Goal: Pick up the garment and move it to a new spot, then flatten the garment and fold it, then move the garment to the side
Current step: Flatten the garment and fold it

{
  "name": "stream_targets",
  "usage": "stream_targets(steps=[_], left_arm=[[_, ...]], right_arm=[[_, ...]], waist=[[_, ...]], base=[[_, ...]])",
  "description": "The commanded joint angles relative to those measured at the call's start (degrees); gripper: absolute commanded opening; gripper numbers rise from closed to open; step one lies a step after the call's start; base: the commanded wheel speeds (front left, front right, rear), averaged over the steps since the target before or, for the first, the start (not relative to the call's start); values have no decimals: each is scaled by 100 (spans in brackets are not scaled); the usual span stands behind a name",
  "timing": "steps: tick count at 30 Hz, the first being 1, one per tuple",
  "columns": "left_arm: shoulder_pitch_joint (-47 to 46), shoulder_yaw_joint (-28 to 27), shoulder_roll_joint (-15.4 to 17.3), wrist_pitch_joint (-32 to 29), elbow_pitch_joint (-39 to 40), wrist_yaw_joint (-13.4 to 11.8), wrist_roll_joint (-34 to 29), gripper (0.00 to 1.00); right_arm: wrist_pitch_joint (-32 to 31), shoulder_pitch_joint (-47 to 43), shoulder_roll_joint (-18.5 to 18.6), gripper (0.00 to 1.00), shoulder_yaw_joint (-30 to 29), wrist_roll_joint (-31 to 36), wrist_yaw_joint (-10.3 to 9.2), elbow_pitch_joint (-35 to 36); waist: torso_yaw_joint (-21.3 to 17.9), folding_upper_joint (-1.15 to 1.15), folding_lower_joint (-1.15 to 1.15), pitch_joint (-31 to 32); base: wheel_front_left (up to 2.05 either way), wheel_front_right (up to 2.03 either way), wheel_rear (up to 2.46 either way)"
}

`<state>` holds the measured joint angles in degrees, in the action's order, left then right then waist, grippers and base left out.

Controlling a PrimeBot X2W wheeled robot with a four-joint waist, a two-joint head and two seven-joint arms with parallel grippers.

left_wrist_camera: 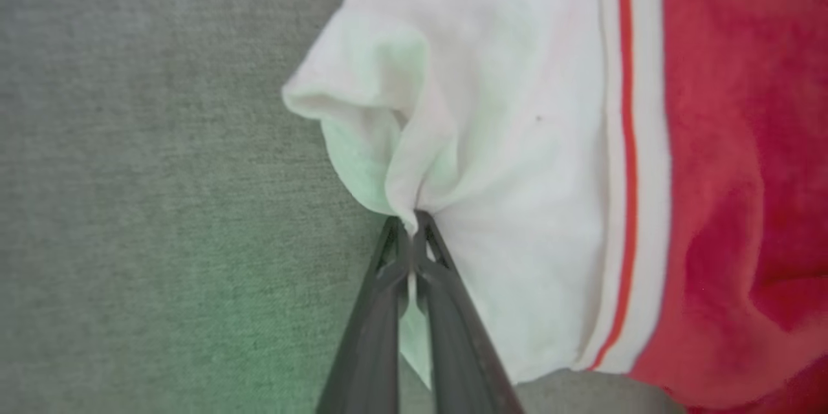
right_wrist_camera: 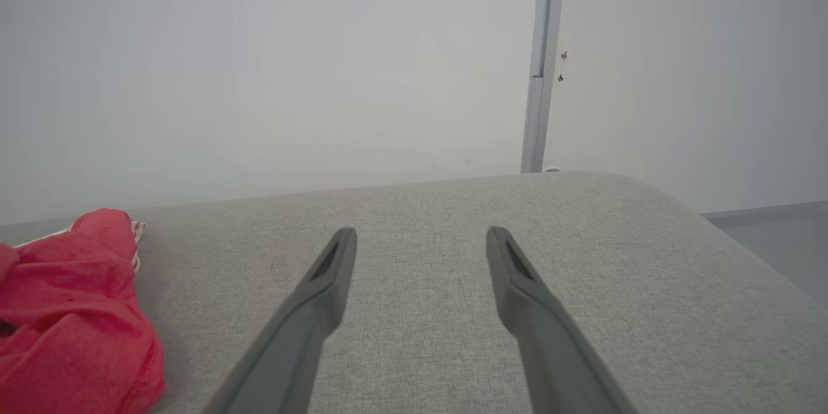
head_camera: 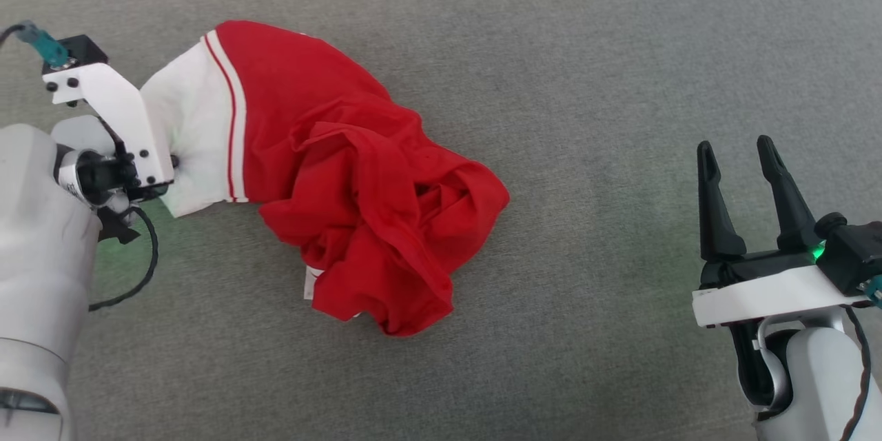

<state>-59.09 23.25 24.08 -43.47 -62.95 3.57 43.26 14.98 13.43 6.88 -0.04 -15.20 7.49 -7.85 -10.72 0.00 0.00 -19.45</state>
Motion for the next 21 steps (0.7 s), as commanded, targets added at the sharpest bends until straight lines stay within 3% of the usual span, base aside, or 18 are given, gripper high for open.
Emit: stream_targets(steps=[1,14,21], left_arm=[[374,133,-126,-97,-183,76,10,0],[755,335,7,-184,434,276,49,0],[1531,435,175,-629,1308,-55,96,0]], right_arm=[[28,-45,-16,100,-5,17,0,-12],[29,-231,45,100,-65,63,0,-78],[28,-353,50,100,-67,59,0,-119]], waist=[[72,0,0,62],[629,0,0,542],[821,0,0,805]], base=[[0,0,0],[0,0,0],[0,0,0]])
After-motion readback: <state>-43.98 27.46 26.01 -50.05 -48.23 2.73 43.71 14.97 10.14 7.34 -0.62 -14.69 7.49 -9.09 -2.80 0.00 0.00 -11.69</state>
